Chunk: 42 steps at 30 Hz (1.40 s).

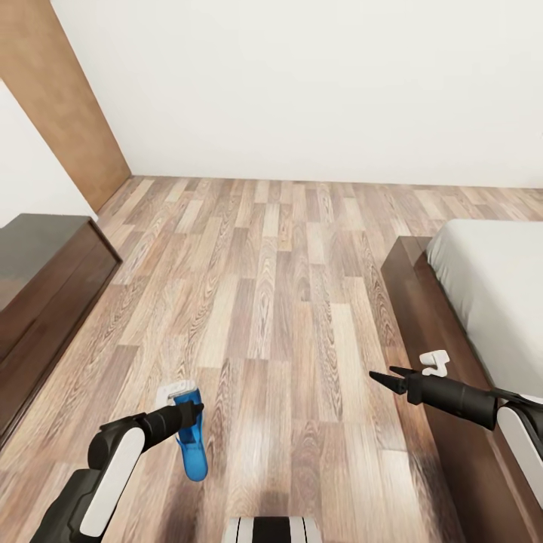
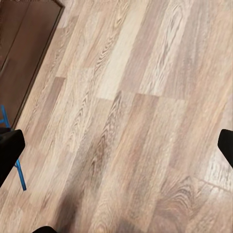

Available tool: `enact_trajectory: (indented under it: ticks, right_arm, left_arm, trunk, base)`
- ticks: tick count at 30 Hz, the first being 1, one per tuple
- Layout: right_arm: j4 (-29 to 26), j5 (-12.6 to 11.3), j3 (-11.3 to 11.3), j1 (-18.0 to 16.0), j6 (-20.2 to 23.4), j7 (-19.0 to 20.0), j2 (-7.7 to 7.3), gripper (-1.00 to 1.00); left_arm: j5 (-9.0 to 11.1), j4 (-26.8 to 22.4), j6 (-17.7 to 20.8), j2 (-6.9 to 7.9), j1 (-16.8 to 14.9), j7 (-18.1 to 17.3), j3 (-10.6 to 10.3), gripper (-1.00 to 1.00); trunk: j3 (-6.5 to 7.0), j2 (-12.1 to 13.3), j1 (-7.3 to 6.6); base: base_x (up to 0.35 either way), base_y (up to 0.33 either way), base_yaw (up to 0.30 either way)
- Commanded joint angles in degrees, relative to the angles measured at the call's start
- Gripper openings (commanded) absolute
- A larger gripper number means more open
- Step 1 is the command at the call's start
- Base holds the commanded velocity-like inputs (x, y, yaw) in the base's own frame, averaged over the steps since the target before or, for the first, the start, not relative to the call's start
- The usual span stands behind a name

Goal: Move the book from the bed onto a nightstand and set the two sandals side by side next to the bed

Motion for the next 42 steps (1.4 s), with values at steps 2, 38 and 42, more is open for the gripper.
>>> enact_trajectory:
  ticks: [2,38,42]
  right_arm:
    - [0.0,-0.1,0.0,0.0,0.3,0.1,0.0,1.0]
    - [0.0,0.1,0.0,0.0,0.1,-0.7,0.07,1.0]
    - [0.0,0.2,-0.1,0.0,0.1,-0.7,0.03,1.0]
  left_arm:
    - [0.6,-0.1,0.1,0.06,0.0,0.6,-0.1,-1.0]
    - [5.9,-0.9,0.7,-2.04,-9.1,0.4,1.4,-1.0]
    - [6.1,-0.8,0.8,-2.0,-9.1,0.4,1.3,-1.0]
  trunk:
    - [0.16,0.0,-0.01]
    - [3.57,0.0,-0.01]
    - [3.95,0.0,-0.01]
  base:
    - [0.0,0.0,0.0]
    - [0.0,0.0,0.0]
    - [0.0,0.0,0.0]
